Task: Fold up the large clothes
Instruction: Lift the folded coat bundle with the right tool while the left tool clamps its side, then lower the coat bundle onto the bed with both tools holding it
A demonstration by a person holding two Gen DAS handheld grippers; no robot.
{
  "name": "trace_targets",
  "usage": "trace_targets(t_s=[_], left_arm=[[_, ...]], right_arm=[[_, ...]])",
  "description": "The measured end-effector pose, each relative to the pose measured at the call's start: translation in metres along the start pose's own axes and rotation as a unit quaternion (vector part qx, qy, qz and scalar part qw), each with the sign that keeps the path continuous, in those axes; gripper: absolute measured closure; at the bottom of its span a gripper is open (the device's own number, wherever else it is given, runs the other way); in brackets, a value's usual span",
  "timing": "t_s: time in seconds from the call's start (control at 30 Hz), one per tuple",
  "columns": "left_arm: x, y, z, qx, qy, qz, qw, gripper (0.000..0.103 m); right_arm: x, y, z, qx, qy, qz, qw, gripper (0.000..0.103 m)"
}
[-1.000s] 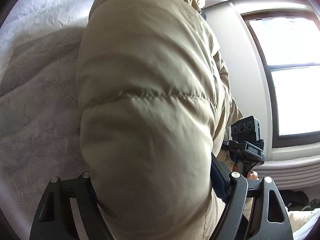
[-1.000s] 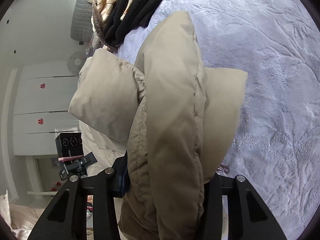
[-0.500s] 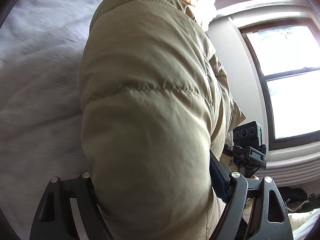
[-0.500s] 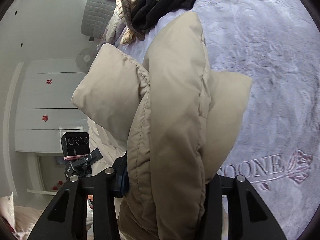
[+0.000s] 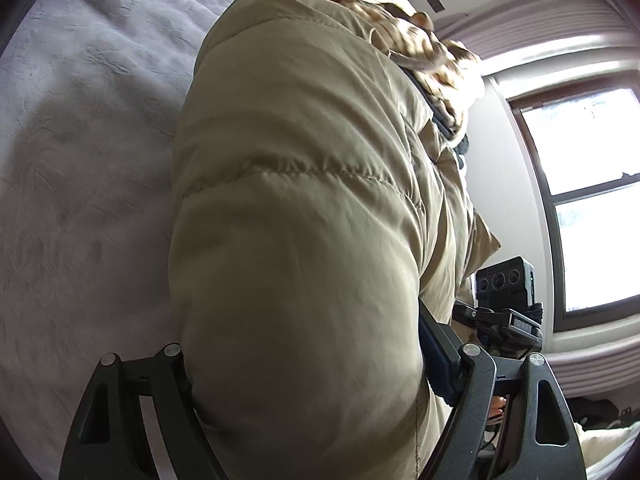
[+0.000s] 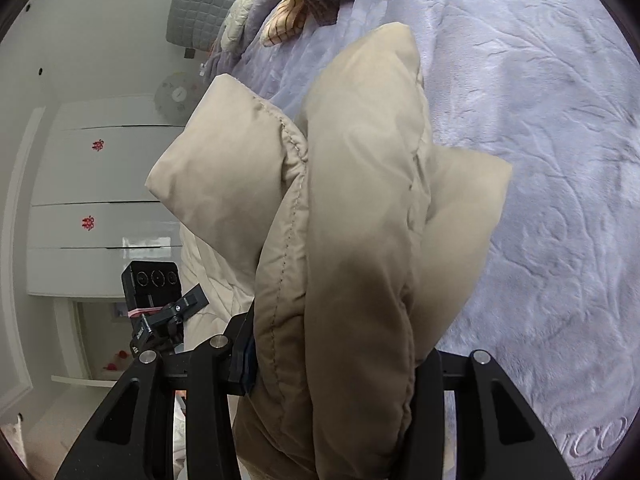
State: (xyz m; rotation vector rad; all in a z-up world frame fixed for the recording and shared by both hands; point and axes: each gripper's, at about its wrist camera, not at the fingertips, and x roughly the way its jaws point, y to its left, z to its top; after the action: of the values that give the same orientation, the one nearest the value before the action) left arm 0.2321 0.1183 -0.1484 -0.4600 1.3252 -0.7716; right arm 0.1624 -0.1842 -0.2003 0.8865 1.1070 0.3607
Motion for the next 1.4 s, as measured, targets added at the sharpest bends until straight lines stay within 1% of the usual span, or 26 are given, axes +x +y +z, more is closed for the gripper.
trace_targets(t_s=[0.03,0.07,0.13,0.17,0.23,0.33,0.47,0.53,0.57,0.6,0.63,0.67,0.7,0.73,0.83,0.9,0.97,1.0,1.07,1.1,1.2,1.23,1.3,1.33,1.37,1.4], left_arm=[[-0.002,0.021,0.013,-0.001,0.0,0.0,1.0,0.018],[0.002,0.029,0.015,-0.003,-0.001,0.005,1.0,0.017],[0.01,0.048,0.017,-0.006,0.006,0.014,0.9999,0.009],[0.016,0.057,0.016,-0.01,0.01,0.02,0.9997,0.008],[0.024,0.073,0.01,-0.024,0.01,0.017,0.9995,0.006],[0.017,0.083,0.005,-0.029,-0.004,0.031,0.9991,0.006],[-0.004,0.072,-0.004,-0.017,-0.025,0.09,0.9955,0.006],[-0.015,0.058,-0.006,-0.004,-0.048,0.136,0.9895,0.007],[-0.023,0.05,-0.007,0.008,-0.067,0.157,0.9853,0.009],[-0.031,0.043,-0.006,0.017,-0.08,0.166,0.9827,0.019],[-0.036,0.039,-0.006,0.021,-0.087,0.169,0.9816,0.022],[-0.041,0.033,-0.004,0.024,-0.095,0.167,0.9811,0.028],[-0.046,0.027,-0.003,0.03,-0.104,0.161,0.981,0.039],[-0.047,0.018,0.001,0.038,-0.108,0.156,0.9812,0.044],[-0.045,-0.017,0.008,0.068,-0.118,0.124,0.9829,0.044],[-0.032,-0.041,0.013,0.097,-0.114,0.101,0.9836,0.044],[-0.013,-0.064,0.016,0.115,-0.105,0.094,0.9833,0.044],[0.004,-0.072,0.019,0.123,-0.093,0.093,0.9837,0.044],[0.032,-0.082,0.024,0.122,-0.078,0.097,0.9847,0.044],[0.05,-0.085,0.026,0.12,-0.068,0.104,0.9849,0.044],[0.081,-0.091,0.034,0.118,-0.058,0.115,0.9845,0.044],[0.09,-0.096,0.036,0.118,-0.053,0.117,0.9846,0.044],[0.105,-0.098,0.035,0.124,-0.042,0.128,0.9831,0.044],[0.115,-0.102,0.034,0.133,-0.038,0.141,0.9803,0.044],[0.12,-0.105,0.033,0.141,-0.037,0.147,0.9783,0.044],[0.125,-0.107,0.03,0.148,-0.036,0.153,0.9763,0.044]], right_arm=[[0.004,-0.001,0.001,0.0,0.0,-0.004,1.0,0.056],[0.01,-0.003,0.003,0.0,0.001,-0.01,1.0,0.056],[0.017,-0.008,0.005,0.001,0.004,-0.022,1.0,0.056],[0.016,-0.011,0.008,0.005,0.004,-0.024,1.0,0.054],[0.021,-0.012,0.009,0.015,0.005,-0.028,0.999,0.051],[0.018,-0.015,0.001,0.02,0.006,-0.039,0.999,0.048],[0.0,-0.002,-0.006,-0.001,0.003,-0.083,0.997,0.044],[-0.016,0.011,-0.012,-0.02,-0.009,-0.112,0.993,0.044],[-0.023,0.019,-0.015,-0.031,-0.016,-0.125,0.992,0.044],[-0.031,0.025,-0.019,-0.044,-0.023,-0.139,0.989,0.044],[-0.039,0.033,-0.024,-0.059,-0.03,-0.156,0.986,0.045],[-0.045,0.041,-0.028,-0.072,-0.037,-0.165,0.983,0.053],[-0.052,0.05,-0.033,-0.087,-0.042,-0.168,0.981,0.062],[-0.055,0.059,-0.037,-0.098,-0.044,-0.168,0.98,0.078],[-0.068,0.082,-0.055,-0.136,-0.054,-0.159,0.976,0.087],[-0.069,0.097,-0.064,-0.163,-0.051,-0.155,0.973,0.087],[-0.06,0.106,-0.072,-0.177,-0.038,-0.156,0.971,0.087],[-0.053,0.106,-0.075,-0.18,-0.029,-0.162,0.97,0.087],[-0.027,0.105,-0.081,-0.187,-0.008,-0.193,0.963,0.087],[-0.018,0.101,-0.085,-0.192,0.0,-0.213,0.958,0.087],[0.0,0.082,-0.099,-0.208,0.009,-0.277,0.938,0.087],[0.003,0.073,-0.101,-0.203,0.01,-0.292,0.935,0.087],[0.006,0.054,-0.102,-0.179,0.013,-0.305,0.935,0.088],[0.007,0.043,-0.103,-0.167,0.013,-0.308,0.937,0.088],[0.008,0.035,-0.103,-0.16,0.012,-0.311,0.937,0.091],[0.011,0.027,-0.103,-0.153,0.012,-0.316,0.936,0.092]])
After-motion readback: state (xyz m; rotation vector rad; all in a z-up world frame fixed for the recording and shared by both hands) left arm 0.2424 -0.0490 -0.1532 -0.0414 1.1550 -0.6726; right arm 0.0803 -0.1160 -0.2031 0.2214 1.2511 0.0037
